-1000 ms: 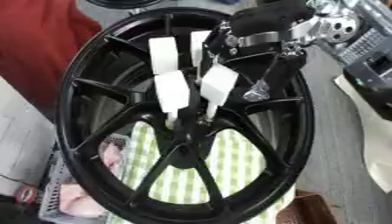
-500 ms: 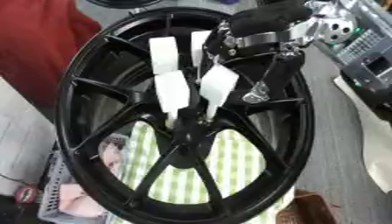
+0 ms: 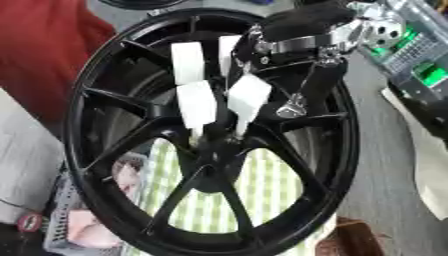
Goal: Pull the pin out of the wheel hub.
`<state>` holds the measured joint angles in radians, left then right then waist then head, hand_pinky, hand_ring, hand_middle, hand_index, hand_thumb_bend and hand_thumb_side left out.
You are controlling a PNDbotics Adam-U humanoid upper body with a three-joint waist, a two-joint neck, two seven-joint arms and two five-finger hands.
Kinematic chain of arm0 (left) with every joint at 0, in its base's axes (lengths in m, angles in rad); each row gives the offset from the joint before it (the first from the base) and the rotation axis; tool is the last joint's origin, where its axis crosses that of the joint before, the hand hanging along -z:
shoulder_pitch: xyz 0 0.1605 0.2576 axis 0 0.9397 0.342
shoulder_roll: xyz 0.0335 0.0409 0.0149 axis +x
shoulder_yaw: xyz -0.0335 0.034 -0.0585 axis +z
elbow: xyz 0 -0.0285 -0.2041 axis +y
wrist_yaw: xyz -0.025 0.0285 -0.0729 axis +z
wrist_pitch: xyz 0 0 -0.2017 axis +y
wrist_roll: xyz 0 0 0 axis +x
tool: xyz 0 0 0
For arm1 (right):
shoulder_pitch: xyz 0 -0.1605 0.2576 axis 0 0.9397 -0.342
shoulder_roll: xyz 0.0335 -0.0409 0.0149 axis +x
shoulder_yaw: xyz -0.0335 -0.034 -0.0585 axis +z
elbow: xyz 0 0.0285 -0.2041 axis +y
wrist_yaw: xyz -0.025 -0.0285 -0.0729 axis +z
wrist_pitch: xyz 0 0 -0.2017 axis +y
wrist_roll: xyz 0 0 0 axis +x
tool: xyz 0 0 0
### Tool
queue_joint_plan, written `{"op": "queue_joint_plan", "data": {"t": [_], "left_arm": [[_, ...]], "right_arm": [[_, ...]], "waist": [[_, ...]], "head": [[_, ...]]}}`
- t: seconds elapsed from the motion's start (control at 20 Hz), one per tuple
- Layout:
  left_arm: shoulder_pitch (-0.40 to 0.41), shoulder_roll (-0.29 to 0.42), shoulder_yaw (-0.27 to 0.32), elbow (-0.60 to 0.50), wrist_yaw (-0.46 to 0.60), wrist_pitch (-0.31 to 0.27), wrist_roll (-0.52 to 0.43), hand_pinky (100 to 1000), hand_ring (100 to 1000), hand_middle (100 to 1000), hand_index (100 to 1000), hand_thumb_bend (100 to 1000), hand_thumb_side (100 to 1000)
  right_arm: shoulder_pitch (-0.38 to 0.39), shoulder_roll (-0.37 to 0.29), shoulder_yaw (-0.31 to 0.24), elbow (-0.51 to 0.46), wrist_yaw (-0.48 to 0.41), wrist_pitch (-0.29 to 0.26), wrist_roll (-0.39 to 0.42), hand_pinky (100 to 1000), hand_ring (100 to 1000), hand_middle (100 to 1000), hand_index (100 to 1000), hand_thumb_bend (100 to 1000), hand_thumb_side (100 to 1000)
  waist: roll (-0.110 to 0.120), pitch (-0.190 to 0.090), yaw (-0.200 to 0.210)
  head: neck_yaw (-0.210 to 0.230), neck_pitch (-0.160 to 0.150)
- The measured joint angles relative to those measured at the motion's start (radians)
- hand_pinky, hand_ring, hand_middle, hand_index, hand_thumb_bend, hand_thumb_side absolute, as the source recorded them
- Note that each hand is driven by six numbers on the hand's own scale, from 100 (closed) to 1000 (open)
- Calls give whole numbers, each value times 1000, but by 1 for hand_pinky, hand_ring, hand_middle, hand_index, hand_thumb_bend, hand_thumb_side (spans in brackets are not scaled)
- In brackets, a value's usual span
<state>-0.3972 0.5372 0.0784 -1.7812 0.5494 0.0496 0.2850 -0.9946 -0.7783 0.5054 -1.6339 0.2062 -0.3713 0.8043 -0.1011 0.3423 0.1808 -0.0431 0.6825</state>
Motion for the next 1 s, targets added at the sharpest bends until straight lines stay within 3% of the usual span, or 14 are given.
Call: {"op": "queue_joint_plan", "data": {"t": [0.5,1.0], "left_arm": [[1,0,1,0,0,-2,2,878,792,700,822,298,554],[10,0,6,5,0,-3,3,878,792,701,824,306,553]], "right_arm": [[-12,6,0,-8,-71,18,18,100,100,304,408,369,100],[-53,6,-16,-56,-113,31,31,100,100,299,409,380,100]], "waist": [[1,-4,-5],[7,-22,-22]], "head": [[1,0],[7,3]]}}
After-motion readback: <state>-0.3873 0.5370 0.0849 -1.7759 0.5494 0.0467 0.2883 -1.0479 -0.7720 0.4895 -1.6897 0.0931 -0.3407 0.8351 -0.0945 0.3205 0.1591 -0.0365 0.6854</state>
